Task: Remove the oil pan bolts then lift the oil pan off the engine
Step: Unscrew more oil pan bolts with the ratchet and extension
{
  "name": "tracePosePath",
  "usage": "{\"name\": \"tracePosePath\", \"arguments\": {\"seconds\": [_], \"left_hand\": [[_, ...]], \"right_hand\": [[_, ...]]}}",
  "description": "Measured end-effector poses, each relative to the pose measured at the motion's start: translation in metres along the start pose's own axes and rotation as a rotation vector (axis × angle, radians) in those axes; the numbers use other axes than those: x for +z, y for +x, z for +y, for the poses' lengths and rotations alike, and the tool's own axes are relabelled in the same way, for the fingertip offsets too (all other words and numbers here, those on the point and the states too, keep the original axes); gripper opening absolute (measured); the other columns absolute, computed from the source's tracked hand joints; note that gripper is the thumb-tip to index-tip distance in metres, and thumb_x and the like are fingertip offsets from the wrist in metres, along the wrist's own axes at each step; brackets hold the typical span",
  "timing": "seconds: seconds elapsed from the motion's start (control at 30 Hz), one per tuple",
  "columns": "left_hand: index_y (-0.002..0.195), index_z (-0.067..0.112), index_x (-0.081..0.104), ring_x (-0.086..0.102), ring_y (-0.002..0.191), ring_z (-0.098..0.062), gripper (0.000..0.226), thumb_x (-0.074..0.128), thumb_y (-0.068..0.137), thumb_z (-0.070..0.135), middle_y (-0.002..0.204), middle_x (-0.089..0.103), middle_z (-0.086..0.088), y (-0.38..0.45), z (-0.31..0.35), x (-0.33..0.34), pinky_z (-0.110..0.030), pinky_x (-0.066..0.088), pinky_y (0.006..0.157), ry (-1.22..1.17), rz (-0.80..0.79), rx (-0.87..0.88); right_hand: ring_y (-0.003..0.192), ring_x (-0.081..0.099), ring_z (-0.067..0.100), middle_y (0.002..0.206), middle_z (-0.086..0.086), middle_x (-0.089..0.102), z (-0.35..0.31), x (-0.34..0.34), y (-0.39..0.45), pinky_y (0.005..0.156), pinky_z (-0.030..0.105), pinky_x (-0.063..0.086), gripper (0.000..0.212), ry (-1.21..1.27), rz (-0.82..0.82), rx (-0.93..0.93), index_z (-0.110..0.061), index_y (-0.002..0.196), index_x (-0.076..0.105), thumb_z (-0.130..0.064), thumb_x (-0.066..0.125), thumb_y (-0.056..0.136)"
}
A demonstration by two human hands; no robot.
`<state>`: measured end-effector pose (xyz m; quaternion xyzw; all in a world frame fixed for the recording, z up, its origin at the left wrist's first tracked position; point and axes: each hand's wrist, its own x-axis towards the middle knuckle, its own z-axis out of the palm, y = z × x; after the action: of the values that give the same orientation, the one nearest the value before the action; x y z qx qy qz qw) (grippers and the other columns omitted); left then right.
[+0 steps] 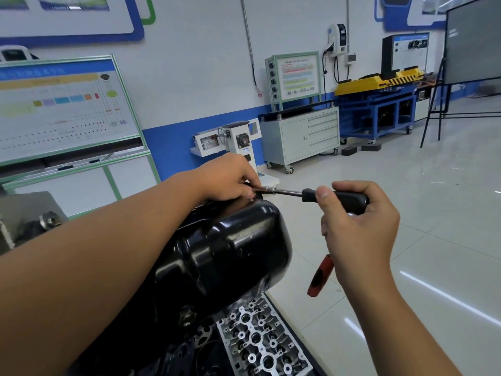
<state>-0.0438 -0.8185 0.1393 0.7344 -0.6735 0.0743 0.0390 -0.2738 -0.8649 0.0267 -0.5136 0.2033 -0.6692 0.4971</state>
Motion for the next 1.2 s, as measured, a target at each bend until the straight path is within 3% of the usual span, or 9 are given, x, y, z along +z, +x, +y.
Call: {"name": "tracePosePath", "arguments": {"seconds": [0.13, 0.3, 0.43, 0.57, 0.77, 0.83, 0.93, 1.1, 1.2], "left_hand": [[0.115, 0.032, 0.078, 0.060, 0.095, -0.006, 0.025, 0.070, 0.094, 0.020, 0.096, 0.069, 0.021, 0.000, 0.001, -0.002, -0.031, 0.048, 0.083, 0.062, -0.060, 0.005], [0.103, 0.039, 0.078, 0.053, 0.082, -0.002, 0.017, 0.077, 0.087, 0.033, 0.084, 0.058, 0.021, 0.000, 0.000, 0.004, -0.025, 0.037, 0.062, 0.091, 0.077, -0.040], [0.102, 0.032, 0.081, 0.053, 0.071, 0.005, 0.017, 0.079, 0.087, 0.026, 0.071, 0.058, 0.019, -0.001, 0.000, 0.003, -0.027, 0.037, 0.062, -0.004, 0.066, -0.027], [0.112, 0.028, 0.080, 0.060, 0.086, 0.001, 0.026, 0.070, 0.093, 0.012, 0.091, 0.069, 0.018, 0.000, 0.002, -0.001, -0.017, 0.043, 0.073, -0.033, -0.021, -0.018], [0.101, 0.035, 0.080, 0.051, 0.072, 0.005, 0.017, 0.077, 0.088, 0.025, 0.071, 0.055, 0.021, -0.003, 0.006, 0.002, -0.024, 0.033, 0.057, 0.049, 0.080, -0.042], [0.097, 0.030, 0.081, 0.051, 0.063, 0.009, 0.016, 0.079, 0.086, 0.019, 0.057, 0.053, 0.020, -0.004, 0.006, 0.000, -0.019, 0.033, 0.055, -0.043, 0.074, -0.030], [0.090, 0.030, 0.079, 0.044, 0.045, 0.000, 0.017, 0.078, 0.088, 0.013, 0.044, 0.048, 0.019, -0.008, -0.003, -0.005, -0.020, 0.039, 0.060, -0.219, 0.095, -0.053], [0.085, 0.034, 0.076, 0.039, 0.041, -0.001, 0.025, 0.077, 0.089, 0.010, 0.042, 0.047, 0.016, -0.008, -0.006, -0.005, -0.013, 0.036, 0.054, -0.268, 0.089, -0.042], [0.084, 0.036, 0.076, 0.036, 0.042, -0.003, 0.027, 0.077, 0.088, 0.009, 0.041, 0.044, 0.015, -0.008, -0.008, -0.005, -0.017, 0.036, 0.056, -0.301, 0.077, -0.052]], "right_hand": [[0.051, 0.055, 0.023, 0.069, -0.009, 0.064, 0.003, -0.002, 0.003, 0.050, 0.031, 0.045, 0.016, 0.057, 0.018, 0.044, -0.024, 0.091, 0.067, -0.030, 0.081, 0.085], [0.048, 0.054, 0.021, 0.069, -0.008, 0.065, 0.005, -0.004, 0.004, 0.046, 0.028, 0.043, 0.015, 0.078, 0.010, 0.051, -0.023, 0.091, 0.068, -0.026, 0.082, 0.086], [0.044, 0.051, 0.021, 0.066, -0.006, 0.063, 0.007, -0.002, 0.004, 0.044, 0.026, 0.041, 0.015, 0.109, 0.003, 0.054, -0.021, 0.090, 0.067, -0.023, 0.081, 0.087], [0.043, 0.051, 0.021, 0.065, -0.005, 0.061, 0.007, -0.001, 0.005, 0.043, 0.025, 0.040, 0.014, 0.126, 0.004, 0.060, -0.020, 0.090, 0.067, -0.021, 0.081, 0.087], [0.044, 0.051, 0.022, 0.065, -0.005, 0.061, 0.007, -0.001, 0.004, 0.043, 0.025, 0.040, 0.015, 0.123, 0.016, 0.071, -0.018, 0.090, 0.067, -0.020, 0.081, 0.088], [0.044, 0.052, 0.022, 0.065, -0.006, 0.062, 0.007, -0.002, 0.003, 0.044, 0.026, 0.041, 0.015, 0.104, 0.008, 0.066, -0.018, 0.091, 0.067, -0.021, 0.081, 0.088], [0.050, 0.058, 0.024, 0.070, -0.007, 0.065, 0.006, 0.000, 0.002, 0.048, 0.029, 0.046, 0.014, 0.043, -0.012, 0.048, -0.027, 0.089, 0.068, -0.027, 0.082, 0.086], [0.069, 0.068, 0.031, 0.076, -0.007, 0.069, 0.005, 0.005, -0.002, 0.068, 0.045, 0.059, 0.016, -0.048, -0.026, -0.019, -0.039, 0.090, 0.065, -0.036, 0.080, 0.084], [0.068, 0.068, 0.029, 0.075, -0.007, 0.069, 0.005, 0.006, -0.003, 0.068, 0.046, 0.059, 0.017, -0.060, -0.020, -0.047, -0.039, 0.090, 0.065, -0.034, 0.081, 0.087]]}}
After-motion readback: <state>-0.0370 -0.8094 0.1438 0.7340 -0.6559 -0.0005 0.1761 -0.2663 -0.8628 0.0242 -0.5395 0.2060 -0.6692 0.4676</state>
